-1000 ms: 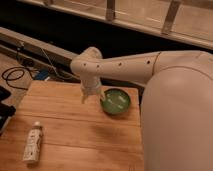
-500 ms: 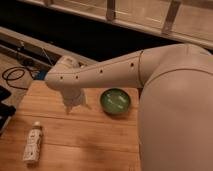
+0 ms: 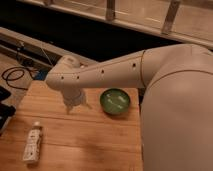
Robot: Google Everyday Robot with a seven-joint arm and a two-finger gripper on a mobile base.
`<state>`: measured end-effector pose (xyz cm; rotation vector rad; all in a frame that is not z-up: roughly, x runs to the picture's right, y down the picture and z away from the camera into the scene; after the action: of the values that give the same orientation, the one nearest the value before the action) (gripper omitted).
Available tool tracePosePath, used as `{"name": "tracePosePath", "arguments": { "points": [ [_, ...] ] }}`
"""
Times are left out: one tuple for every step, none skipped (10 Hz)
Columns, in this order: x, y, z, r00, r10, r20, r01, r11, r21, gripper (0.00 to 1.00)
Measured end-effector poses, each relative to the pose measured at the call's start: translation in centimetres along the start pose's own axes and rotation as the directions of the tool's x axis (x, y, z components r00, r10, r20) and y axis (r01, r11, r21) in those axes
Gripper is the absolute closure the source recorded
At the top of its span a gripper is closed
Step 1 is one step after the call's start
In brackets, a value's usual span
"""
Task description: Place the bottle in the ceramic bowl
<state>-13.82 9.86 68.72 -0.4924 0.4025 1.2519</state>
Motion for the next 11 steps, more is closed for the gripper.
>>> {"name": "tracePosePath", "arguments": {
  "points": [
    [0.0, 1.2, -0.2, 1.0, -0.021, 0.01, 0.021, 1.0, -0.008, 0.35],
    [0.3, 3.3, -0.4, 0.999, -0.043, 0.022, 0.044, 0.999, -0.024, 0.35],
    [0.7, 6.9, -0.7, 0.996, -0.08, 0.032, 0.081, 0.995, -0.052, 0.35],
    [0.7, 10.1, -1.0, 0.993, -0.111, 0.039, 0.114, 0.991, -0.067, 0.35],
    [0.5, 12.9, -1.2, 0.989, -0.142, 0.041, 0.145, 0.987, -0.075, 0.35],
    [-0.2, 16.0, -1.4, 0.986, -0.164, 0.04, 0.168, 0.981, -0.096, 0.35],
    [-1.3, 18.2, -1.3, 0.984, -0.173, 0.033, 0.176, 0.979, -0.104, 0.35],
    [-2.3, 20.2, -1.1, 0.982, -0.188, 0.034, 0.19, 0.975, -0.116, 0.35],
    [-2.8, 22.1, -1.0, 0.979, -0.204, 0.032, 0.206, 0.97, -0.13, 0.35],
    [-3.0, 23.2, -0.9, 0.977, -0.212, 0.028, 0.213, 0.967, -0.138, 0.35],
    [-3.2, 22.9, -0.9, 0.978, -0.208, 0.029, 0.21, 0.969, -0.133, 0.35]
  ]
}}
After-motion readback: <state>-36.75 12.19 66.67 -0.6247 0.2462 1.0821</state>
